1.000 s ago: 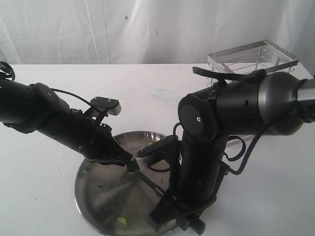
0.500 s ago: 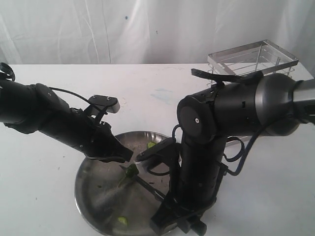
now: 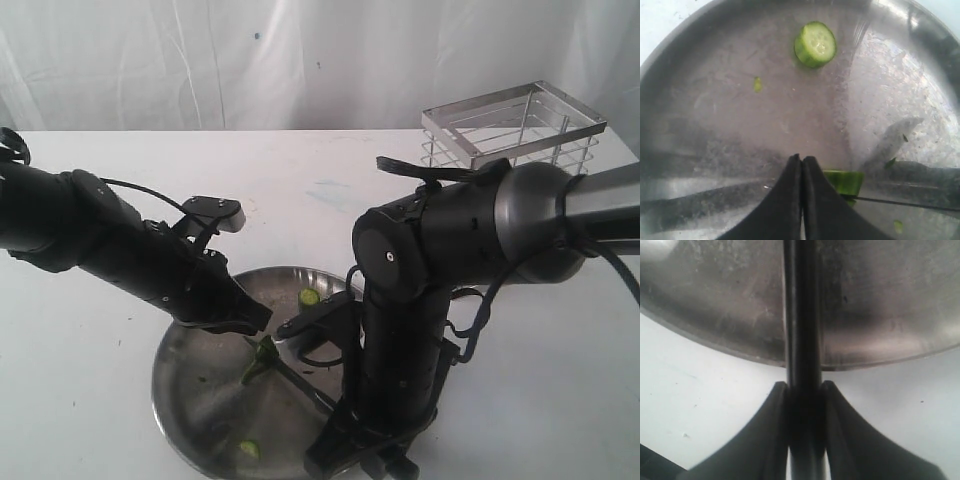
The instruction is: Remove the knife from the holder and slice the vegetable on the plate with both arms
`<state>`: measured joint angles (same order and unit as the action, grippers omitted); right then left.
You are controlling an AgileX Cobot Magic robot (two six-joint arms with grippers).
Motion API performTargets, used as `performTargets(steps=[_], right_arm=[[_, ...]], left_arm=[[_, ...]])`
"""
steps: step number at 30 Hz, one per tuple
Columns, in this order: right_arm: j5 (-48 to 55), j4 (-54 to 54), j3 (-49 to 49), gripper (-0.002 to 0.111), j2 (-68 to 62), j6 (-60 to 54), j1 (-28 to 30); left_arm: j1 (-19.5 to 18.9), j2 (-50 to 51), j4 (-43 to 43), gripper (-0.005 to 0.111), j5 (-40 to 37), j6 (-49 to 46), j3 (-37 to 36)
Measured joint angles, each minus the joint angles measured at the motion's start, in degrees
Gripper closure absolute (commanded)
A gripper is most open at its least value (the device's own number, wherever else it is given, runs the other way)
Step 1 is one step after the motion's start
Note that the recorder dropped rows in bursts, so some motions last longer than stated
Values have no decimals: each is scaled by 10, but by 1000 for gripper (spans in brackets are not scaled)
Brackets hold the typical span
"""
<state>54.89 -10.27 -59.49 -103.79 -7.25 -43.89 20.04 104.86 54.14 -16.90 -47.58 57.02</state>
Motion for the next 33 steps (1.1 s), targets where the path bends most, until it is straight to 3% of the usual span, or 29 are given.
performTargets(steps=[23,33], right_arm=[[-9,9,0,108,0,1,0],[80,70,0,108,-8,1,0]], left_arm=[[-3,26,13,107,-18,0,3],[-3,41,15,107,-86,0,2]])
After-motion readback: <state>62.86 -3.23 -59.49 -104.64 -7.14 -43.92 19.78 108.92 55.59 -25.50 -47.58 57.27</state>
